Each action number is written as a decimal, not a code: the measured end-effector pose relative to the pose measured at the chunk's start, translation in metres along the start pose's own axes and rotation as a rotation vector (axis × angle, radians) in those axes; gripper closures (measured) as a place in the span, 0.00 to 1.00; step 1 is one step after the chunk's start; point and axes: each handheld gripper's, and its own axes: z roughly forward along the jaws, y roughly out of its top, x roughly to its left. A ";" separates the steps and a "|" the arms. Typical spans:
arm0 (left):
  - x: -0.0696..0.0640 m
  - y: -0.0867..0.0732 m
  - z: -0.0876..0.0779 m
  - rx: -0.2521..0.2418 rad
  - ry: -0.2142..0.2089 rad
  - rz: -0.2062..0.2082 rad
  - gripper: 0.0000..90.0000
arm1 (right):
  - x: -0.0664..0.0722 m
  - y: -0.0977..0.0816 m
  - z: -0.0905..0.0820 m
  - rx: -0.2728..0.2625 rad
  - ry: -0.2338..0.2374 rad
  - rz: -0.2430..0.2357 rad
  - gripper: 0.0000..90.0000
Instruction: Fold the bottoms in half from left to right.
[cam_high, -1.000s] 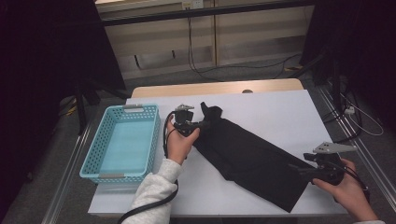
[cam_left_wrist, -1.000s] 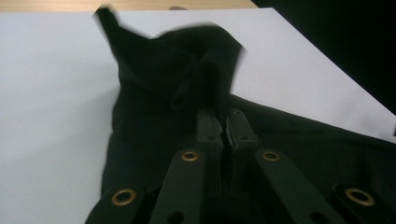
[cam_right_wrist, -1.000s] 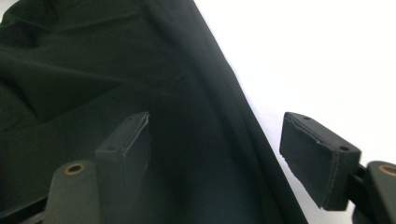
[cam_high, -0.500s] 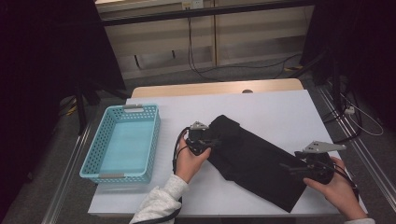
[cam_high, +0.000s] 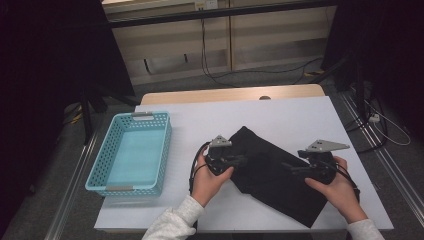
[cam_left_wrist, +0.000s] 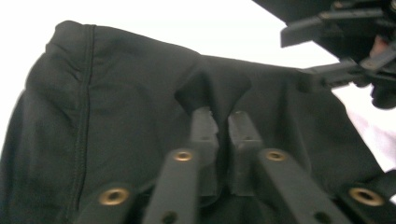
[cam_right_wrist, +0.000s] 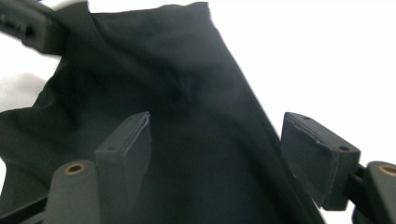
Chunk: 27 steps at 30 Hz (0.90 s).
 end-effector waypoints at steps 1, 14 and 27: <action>0.001 -0.002 0.000 -0.004 0.000 -0.004 0.78 | 0.002 0.002 0.005 0.003 0.003 -0.005 0.33; 0.019 -0.010 -0.019 -0.007 0.101 -0.003 0.43 | 0.009 0.012 0.052 0.106 -0.011 -0.118 0.71; 0.037 -0.011 -0.033 -0.012 0.187 -0.020 0.32 | 0.012 0.019 0.071 0.127 0.003 -0.099 0.96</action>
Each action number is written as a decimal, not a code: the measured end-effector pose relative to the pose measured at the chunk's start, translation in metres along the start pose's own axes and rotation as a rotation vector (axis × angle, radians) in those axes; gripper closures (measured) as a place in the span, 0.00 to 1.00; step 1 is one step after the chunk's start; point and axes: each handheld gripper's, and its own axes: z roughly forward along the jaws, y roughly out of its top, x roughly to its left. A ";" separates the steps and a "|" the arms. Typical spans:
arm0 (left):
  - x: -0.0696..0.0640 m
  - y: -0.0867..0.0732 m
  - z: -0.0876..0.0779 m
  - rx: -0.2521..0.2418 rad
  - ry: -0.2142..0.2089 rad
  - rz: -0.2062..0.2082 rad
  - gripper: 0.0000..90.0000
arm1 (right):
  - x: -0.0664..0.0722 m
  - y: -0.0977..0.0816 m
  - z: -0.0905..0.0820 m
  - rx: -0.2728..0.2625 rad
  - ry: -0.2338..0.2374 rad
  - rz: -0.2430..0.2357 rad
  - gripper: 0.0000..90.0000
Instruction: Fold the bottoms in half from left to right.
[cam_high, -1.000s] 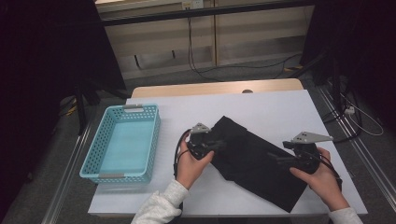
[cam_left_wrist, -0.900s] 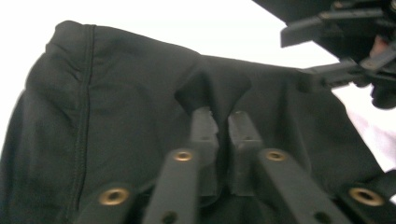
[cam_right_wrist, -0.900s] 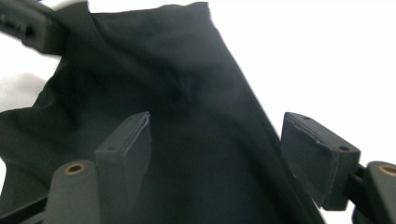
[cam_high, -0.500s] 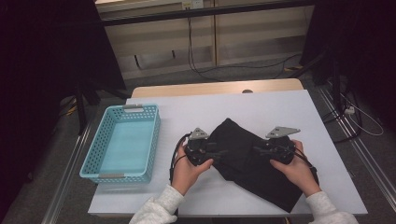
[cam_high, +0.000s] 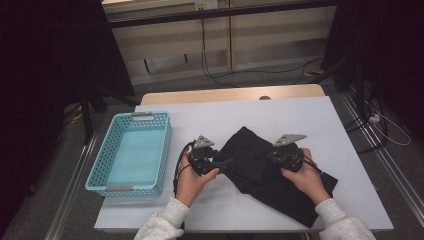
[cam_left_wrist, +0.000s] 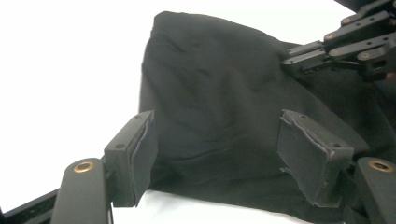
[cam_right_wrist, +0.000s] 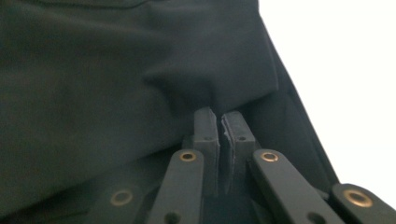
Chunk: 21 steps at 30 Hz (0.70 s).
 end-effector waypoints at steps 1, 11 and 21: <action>0.002 0.000 -0.001 0.001 0.005 0.000 0.31 | -0.001 0.000 -0.001 -0.003 0.008 0.010 0.96; 0.017 0.003 -0.008 -0.021 0.038 -0.036 0.29 | -0.007 -0.002 -0.041 -0.062 0.030 0.077 0.96; 0.025 0.001 -0.002 -0.001 0.048 -0.050 0.28 | -0.016 -0.021 -0.078 -0.081 0.020 0.136 0.97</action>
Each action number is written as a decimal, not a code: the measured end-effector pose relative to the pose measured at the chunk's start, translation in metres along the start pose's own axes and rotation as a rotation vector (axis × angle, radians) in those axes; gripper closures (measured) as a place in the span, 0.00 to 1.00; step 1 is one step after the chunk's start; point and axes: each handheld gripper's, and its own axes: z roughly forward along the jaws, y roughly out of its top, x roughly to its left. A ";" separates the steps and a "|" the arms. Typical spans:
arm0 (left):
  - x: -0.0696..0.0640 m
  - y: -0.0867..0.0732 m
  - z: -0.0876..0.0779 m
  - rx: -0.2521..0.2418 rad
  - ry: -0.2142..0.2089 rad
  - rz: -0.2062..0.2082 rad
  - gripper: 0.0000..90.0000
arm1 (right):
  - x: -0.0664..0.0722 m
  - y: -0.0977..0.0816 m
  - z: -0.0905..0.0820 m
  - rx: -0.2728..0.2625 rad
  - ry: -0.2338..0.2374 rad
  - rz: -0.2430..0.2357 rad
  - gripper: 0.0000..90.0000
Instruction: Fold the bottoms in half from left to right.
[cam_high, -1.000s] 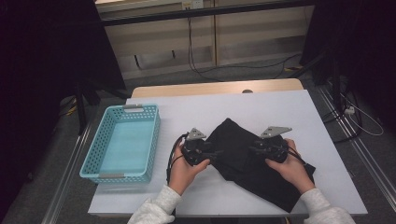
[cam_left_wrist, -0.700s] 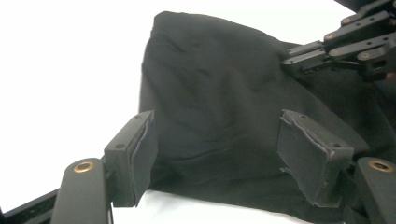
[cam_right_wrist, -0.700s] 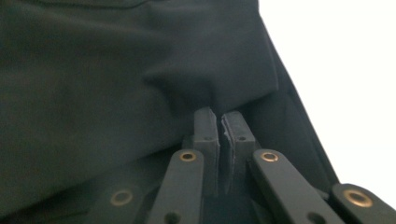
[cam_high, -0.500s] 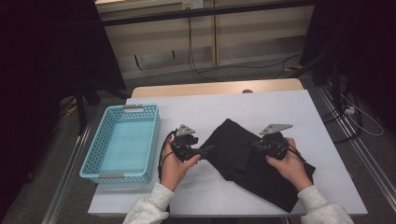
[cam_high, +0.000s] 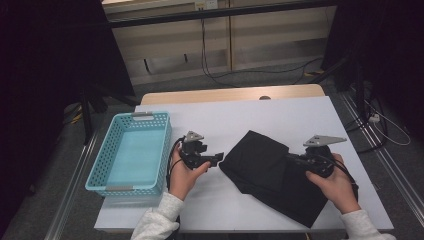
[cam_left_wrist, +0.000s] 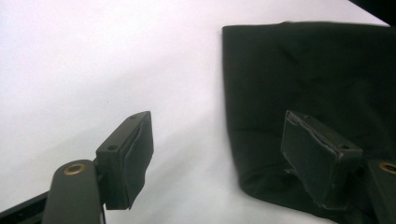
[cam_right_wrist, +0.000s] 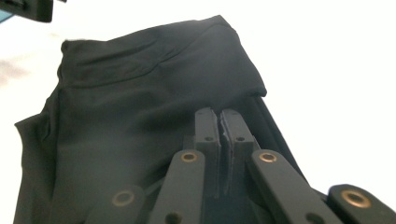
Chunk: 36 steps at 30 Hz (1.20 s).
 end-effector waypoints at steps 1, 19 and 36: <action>0.000 0.000 0.001 0.006 -0.003 0.000 0.28 | -0.001 -0.002 -0.004 -0.005 0.001 0.005 0.97; -0.023 -0.008 0.020 0.070 -0.055 0.048 0.26 | -0.016 -0.050 -0.061 0.025 -0.041 0.066 0.97; -0.035 -0.022 0.022 0.110 -0.109 0.056 0.24 | -0.021 -0.065 -0.067 0.031 -0.105 0.049 0.69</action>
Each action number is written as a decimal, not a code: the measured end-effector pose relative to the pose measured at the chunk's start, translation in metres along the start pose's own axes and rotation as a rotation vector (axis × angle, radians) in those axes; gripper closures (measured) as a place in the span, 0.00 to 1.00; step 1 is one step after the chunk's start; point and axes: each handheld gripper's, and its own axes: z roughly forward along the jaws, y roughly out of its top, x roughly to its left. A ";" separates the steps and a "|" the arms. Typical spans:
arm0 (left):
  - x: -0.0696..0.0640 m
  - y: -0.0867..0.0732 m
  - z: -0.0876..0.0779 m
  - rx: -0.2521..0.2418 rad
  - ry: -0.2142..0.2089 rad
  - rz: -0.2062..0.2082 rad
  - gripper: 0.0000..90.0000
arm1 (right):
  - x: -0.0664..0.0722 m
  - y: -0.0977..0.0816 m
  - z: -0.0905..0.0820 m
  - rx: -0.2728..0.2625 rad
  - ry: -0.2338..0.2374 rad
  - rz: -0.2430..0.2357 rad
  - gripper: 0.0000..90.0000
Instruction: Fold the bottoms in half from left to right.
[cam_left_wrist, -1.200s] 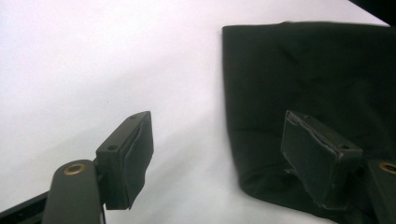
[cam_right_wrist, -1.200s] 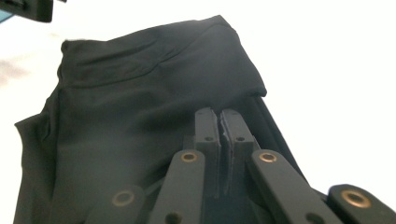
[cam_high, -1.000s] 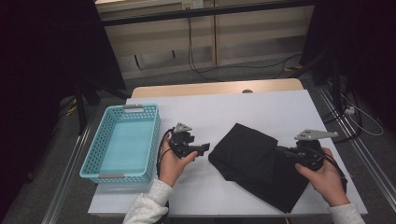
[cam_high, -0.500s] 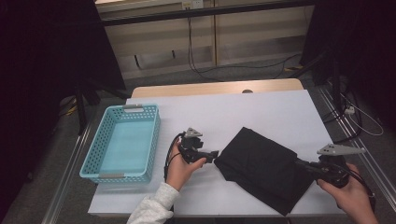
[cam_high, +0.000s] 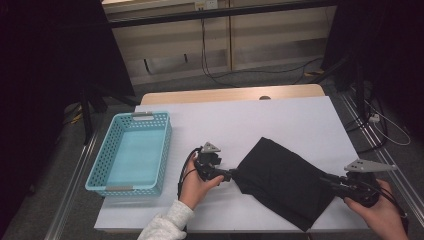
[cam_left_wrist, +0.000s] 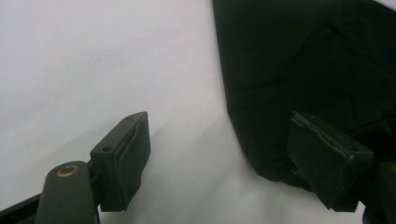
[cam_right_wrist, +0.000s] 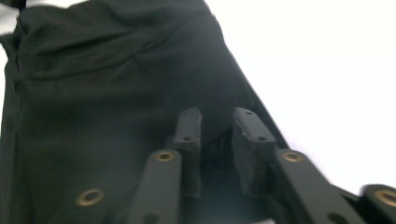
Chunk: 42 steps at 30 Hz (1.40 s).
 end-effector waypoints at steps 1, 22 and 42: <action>-0.001 -0.002 0.001 0.003 -0.011 -0.004 0.25 | 0.001 0.001 0.001 -0.010 0.000 -0.011 0.67; -0.018 0.003 0.012 0.062 -0.024 -0.002 0.95 | 0.003 0.014 0.007 -0.110 -0.052 0.010 0.44; 0.057 0.049 -0.012 0.008 0.127 -0.121 0.96 | 0.018 0.022 0.027 -0.090 -0.031 -0.022 0.39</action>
